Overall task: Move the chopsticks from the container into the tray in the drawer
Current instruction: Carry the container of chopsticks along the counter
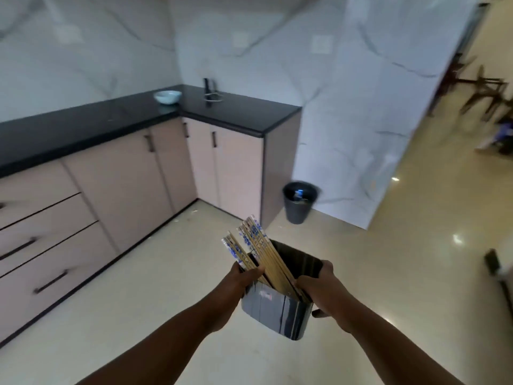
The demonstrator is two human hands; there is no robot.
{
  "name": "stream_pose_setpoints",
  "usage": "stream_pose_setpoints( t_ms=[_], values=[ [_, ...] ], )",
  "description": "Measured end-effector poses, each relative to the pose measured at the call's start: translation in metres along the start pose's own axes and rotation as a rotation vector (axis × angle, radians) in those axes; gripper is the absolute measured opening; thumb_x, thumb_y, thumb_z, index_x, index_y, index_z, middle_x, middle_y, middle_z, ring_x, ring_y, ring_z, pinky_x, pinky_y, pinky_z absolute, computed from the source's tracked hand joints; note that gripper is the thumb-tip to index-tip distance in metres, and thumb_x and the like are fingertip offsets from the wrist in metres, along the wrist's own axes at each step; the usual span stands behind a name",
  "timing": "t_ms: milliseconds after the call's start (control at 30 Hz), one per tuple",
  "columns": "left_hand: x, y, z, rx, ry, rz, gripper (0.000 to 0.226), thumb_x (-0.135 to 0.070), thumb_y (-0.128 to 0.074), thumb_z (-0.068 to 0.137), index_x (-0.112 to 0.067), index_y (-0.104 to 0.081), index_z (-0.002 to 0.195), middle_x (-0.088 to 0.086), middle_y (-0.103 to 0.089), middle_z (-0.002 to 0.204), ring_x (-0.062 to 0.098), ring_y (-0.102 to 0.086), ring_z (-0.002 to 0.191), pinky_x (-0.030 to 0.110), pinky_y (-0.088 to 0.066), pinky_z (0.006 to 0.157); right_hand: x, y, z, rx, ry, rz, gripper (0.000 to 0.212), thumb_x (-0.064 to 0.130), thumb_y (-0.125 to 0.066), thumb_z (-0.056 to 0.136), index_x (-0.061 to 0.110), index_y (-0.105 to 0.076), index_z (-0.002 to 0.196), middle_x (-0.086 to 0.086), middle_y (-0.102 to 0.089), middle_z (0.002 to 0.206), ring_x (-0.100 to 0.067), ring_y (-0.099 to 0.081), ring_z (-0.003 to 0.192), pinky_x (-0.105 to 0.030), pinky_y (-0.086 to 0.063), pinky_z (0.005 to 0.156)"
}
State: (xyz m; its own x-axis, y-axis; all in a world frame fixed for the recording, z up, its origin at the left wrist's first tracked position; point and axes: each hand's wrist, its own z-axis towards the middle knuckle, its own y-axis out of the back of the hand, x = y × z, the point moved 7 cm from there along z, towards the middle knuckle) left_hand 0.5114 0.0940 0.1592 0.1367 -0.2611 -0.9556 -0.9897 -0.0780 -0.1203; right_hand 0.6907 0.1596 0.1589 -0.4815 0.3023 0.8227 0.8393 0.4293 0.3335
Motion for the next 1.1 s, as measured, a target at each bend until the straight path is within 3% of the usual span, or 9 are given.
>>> stream_pose_setpoints(
  t_ms=[200, 333, 400, 500, 700, 833, 933, 1033, 1100],
  values=[
    [0.010, 0.134, -0.062, -0.291, -0.015, -0.057, 0.062, -0.053, -0.064, 0.081, -0.034, -0.042, 0.136, -0.011, -0.058, 0.135, 0.011, -0.050, 0.128, 0.043, -0.030, 0.115, 0.067, -0.147, 0.041, 0.293, 0.029, -0.231, 0.051, 0.024, -0.063, 0.079, 0.024, -0.031, 0.119, -0.004, -0.059, 0.102, -0.020, -0.059, 0.093, -0.042, -0.061, 0.071],
    [0.018, 0.202, -0.099, -0.477, -0.019, -0.099, 0.045, -0.047, -0.059, 0.089, -0.037, -0.044, 0.130, -0.016, -0.057, 0.132, 0.000, -0.048, 0.123, 0.029, -0.031, 0.109, 0.104, -0.240, 0.058, 0.475, 0.069, -0.321, 0.051, 0.026, -0.062, 0.077, 0.024, -0.035, 0.120, -0.003, -0.059, 0.108, -0.020, -0.059, 0.097, -0.040, -0.061, 0.065],
    [0.020, 0.234, -0.112, -0.569, -0.019, -0.126, 0.046, -0.046, -0.058, 0.087, -0.038, -0.043, 0.130, -0.018, -0.054, 0.131, -0.007, -0.045, 0.117, 0.025, -0.030, 0.103, 0.120, -0.281, 0.064, 0.554, 0.096, -0.354, 0.051, 0.027, -0.062, 0.075, 0.025, -0.036, 0.119, -0.004, -0.059, 0.109, -0.021, -0.059, 0.098, -0.038, -0.061, 0.063],
    [0.022, 0.279, -0.120, -0.707, -0.033, -0.180, 0.047, -0.043, -0.060, 0.085, -0.034, -0.047, 0.130, -0.017, -0.059, 0.129, -0.006, -0.049, 0.117, 0.022, -0.034, 0.098, 0.145, -0.333, 0.078, 0.655, 0.133, -0.411, 0.051, 0.028, -0.061, 0.074, 0.026, -0.035, 0.117, -0.004, -0.058, 0.108, -0.021, -0.058, 0.097, -0.035, -0.059, 0.059],
    [0.010, 0.352, -0.111, -0.905, 0.029, -0.263, 0.033, -0.033, -0.062, 0.091, -0.030, -0.053, 0.123, -0.021, -0.067, 0.110, -0.011, -0.055, 0.102, 0.012, -0.040, 0.080, 0.214, -0.410, 0.114, 0.792, 0.191, -0.532, 0.049, 0.027, -0.060, 0.074, 0.024, -0.036, 0.116, -0.008, -0.058, 0.106, -0.023, -0.059, 0.094, -0.033, -0.056, 0.061],
    [-0.022, 0.396, -0.105, -0.988, 0.024, -0.246, 0.035, -0.033, -0.061, 0.092, -0.032, -0.048, 0.125, -0.015, -0.061, 0.119, -0.003, -0.051, 0.108, 0.022, -0.037, 0.094, 0.272, -0.455, 0.133, 0.853, 0.272, -0.581, 0.051, 0.028, -0.061, 0.075, 0.024, -0.034, 0.118, -0.008, -0.057, 0.105, -0.023, -0.059, 0.093, -0.029, -0.051, 0.055],
    [-0.043, 0.427, -0.107, -1.047, -0.017, -0.209, 0.030, -0.032, -0.059, 0.093, -0.031, -0.051, 0.122, -0.015, -0.060, 0.117, -0.004, -0.050, 0.107, 0.021, -0.038, 0.090, 0.308, -0.487, 0.139, 0.876, 0.351, -0.596, 0.053, 0.029, -0.062, 0.077, 0.023, -0.033, 0.121, -0.007, -0.055, 0.102, -0.021, -0.057, 0.089, -0.027, -0.048, 0.053],
    [-0.057, 0.457, -0.112, -1.101, -0.043, -0.211, 0.039, -0.034, -0.061, 0.092, -0.030, -0.047, 0.128, -0.015, -0.058, 0.117, -0.003, -0.049, 0.105, 0.022, -0.037, 0.089, 0.333, -0.518, 0.142, 0.919, 0.379, -0.590, 0.058, 0.030, -0.061, 0.075, 0.023, -0.032, 0.125, -0.007, -0.057, 0.101, -0.021, -0.059, 0.088, -0.029, -0.049, 0.055],
    [-0.065, 0.477, -0.115, -1.121, -0.055, -0.202, 0.036, -0.033, -0.060, 0.092, -0.032, -0.047, 0.125, -0.016, -0.058, 0.115, -0.004, -0.050, 0.103, 0.016, -0.039, 0.081, 0.348, -0.541, 0.146, 0.944, 0.397, -0.593, 0.061, 0.031, -0.062, 0.075, 0.022, -0.032, 0.127, -0.008, -0.058, 0.102, -0.022, -0.059, 0.090, -0.032, -0.053, 0.061]
  ],
)
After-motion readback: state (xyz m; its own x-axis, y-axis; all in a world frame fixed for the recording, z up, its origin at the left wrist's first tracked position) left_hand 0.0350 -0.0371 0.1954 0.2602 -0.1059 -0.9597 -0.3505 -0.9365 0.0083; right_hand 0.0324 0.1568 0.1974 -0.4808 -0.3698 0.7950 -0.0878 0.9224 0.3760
